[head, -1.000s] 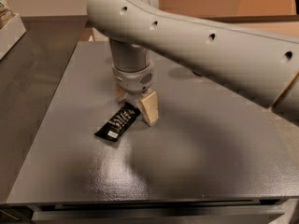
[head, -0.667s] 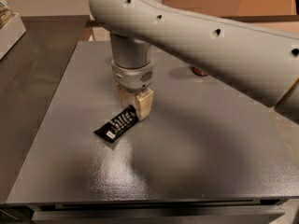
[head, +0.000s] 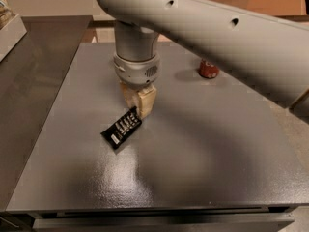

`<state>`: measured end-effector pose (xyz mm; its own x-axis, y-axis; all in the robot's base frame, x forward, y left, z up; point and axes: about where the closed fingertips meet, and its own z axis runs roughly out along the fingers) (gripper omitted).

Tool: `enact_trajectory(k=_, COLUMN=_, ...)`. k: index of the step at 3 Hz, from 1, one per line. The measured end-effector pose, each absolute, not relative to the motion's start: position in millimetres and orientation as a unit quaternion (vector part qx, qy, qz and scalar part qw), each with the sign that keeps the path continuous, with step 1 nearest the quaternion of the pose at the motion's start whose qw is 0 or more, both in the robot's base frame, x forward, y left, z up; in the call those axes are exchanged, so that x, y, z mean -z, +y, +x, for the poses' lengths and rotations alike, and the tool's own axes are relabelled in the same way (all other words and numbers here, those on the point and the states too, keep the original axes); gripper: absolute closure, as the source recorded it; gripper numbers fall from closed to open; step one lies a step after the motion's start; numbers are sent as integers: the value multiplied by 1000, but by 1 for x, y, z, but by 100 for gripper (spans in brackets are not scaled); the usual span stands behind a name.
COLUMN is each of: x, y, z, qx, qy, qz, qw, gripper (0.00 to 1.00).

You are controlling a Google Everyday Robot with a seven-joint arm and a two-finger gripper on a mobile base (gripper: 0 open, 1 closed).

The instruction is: Pick rxbar chocolate

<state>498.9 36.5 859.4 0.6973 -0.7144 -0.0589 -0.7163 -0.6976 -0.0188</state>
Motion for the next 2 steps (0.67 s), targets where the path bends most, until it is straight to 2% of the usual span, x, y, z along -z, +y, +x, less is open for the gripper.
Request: enact_trajectory(k=2, x=-904, y=32, z=523, qx=-29, qy=416, qz=-907, qw=66, gripper=100)
